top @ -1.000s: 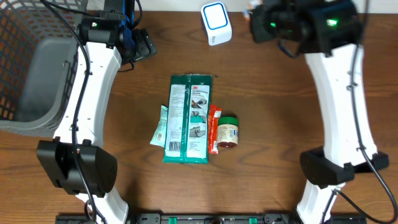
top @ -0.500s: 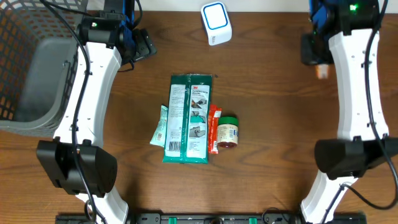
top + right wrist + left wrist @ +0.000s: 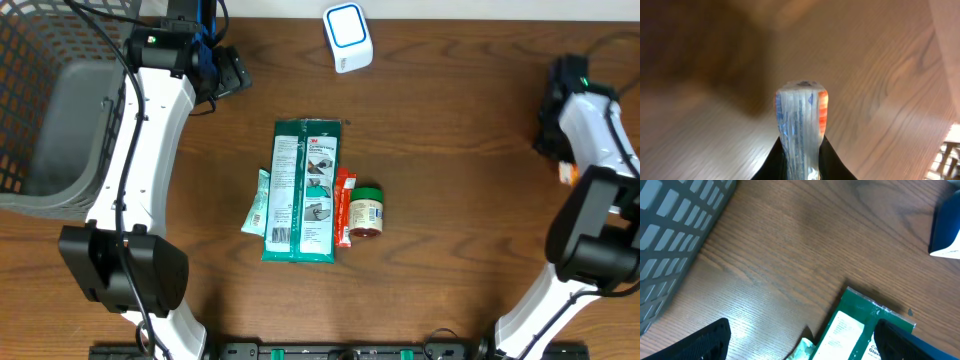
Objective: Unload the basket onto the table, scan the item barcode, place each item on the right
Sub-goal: 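Carry the tissue pack right and place it on the table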
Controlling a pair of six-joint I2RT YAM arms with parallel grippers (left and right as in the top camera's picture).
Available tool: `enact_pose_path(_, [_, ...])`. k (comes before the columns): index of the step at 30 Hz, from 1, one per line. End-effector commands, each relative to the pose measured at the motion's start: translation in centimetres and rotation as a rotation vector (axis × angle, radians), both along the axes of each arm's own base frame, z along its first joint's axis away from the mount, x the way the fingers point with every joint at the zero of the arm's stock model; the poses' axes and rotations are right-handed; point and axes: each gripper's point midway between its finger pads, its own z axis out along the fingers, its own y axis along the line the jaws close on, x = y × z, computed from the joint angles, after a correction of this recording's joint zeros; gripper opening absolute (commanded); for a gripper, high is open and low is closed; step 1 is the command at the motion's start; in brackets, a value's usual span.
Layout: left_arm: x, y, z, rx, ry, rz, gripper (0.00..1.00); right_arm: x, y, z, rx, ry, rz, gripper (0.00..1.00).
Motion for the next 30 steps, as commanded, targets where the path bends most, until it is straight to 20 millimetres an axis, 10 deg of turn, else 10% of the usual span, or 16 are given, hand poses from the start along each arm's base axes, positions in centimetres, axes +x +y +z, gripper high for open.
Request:
enact_pose_path(1, [0.1, 0.3, 0.1, 0.015, -0.001, 0.002, 0.91, -3.0, -3.2, -1.8, -0.040, 0.009, -0.105, 0.01])
enact_pose_path(6, [0.1, 0.3, 0.1, 0.015, -0.001, 0.002, 0.91, -3.2, -3.6, -3.9, 0.078, -0.058, -0.143, 0.01])
enact_pose_path(9, [0.1, 0.3, 0.1, 0.014, -0.001, 0.003, 0.91, -2.9, -3.2, -4.5, 0.152, -0.094, -0.150, 0.50])
enact_pose_path(14, [0.1, 0.3, 0.1, 0.015, -0.001, 0.002, 0.91, -2.9, -3.1, -4.6, 0.168, -0.101, -0.151, 0.79])
enact_pose_path(30, [0.1, 0.3, 0.1, 0.015, -0.001, 0.002, 0.92, -0.6, -1.0, -4.0, 0.295, -0.153, -0.052, 0.75])
